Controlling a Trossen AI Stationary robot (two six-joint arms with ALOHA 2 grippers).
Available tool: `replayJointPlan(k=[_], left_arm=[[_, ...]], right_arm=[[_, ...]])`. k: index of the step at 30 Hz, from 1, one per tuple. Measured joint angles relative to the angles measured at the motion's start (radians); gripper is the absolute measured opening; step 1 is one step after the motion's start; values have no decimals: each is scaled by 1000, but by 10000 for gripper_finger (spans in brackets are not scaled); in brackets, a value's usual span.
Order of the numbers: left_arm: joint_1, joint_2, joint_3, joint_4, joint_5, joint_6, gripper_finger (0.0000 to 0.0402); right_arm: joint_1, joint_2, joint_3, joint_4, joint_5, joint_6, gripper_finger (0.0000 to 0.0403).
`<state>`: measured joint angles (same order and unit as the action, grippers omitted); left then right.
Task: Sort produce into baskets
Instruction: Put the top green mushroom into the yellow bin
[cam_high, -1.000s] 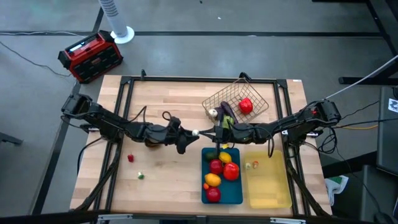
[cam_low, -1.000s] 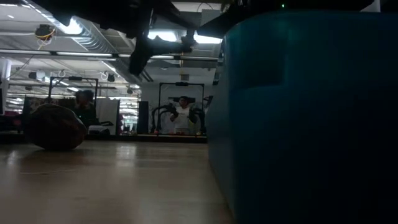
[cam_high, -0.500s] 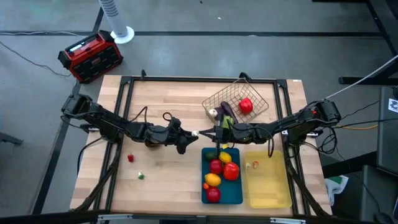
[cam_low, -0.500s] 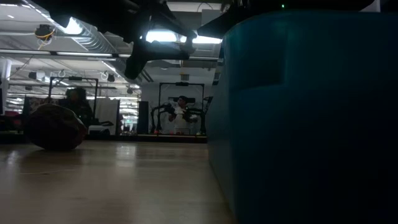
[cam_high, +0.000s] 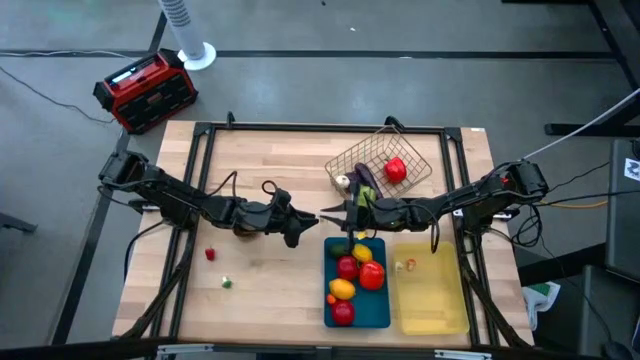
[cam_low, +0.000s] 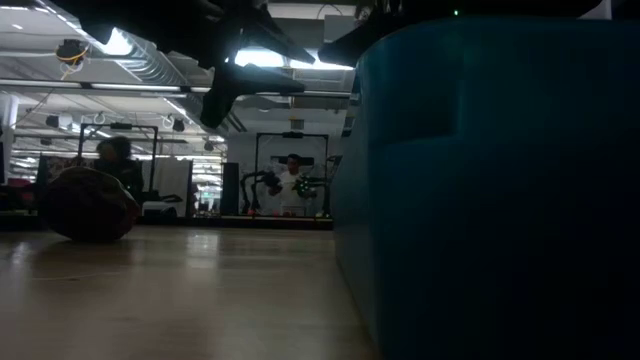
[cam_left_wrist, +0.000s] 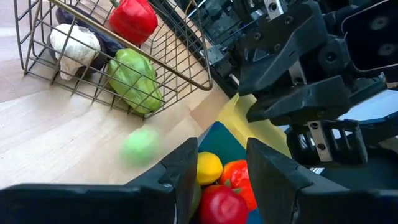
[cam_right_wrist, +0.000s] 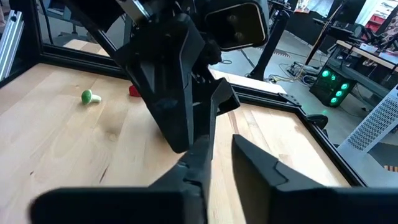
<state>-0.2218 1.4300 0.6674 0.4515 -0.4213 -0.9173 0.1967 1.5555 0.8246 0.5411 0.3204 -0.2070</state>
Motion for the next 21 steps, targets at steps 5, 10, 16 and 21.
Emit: replayJointPlan(k=[5, 10, 16, 21], left_arm=[[0, 0, 0, 0, 0, 1, 133], [0, 0, 0, 0, 0, 60, 133], [2, 0, 0, -4, -1, 167, 133], [2, 0, 0, -34, -1, 192, 133]], right_arm=[[0, 0, 0, 0, 0, 0, 109], [0, 0, 0, 0, 0, 10, 148], [-1, 0, -1, 0, 3, 72, 181], [-1, -21, 2, -47, 10, 71, 190]])
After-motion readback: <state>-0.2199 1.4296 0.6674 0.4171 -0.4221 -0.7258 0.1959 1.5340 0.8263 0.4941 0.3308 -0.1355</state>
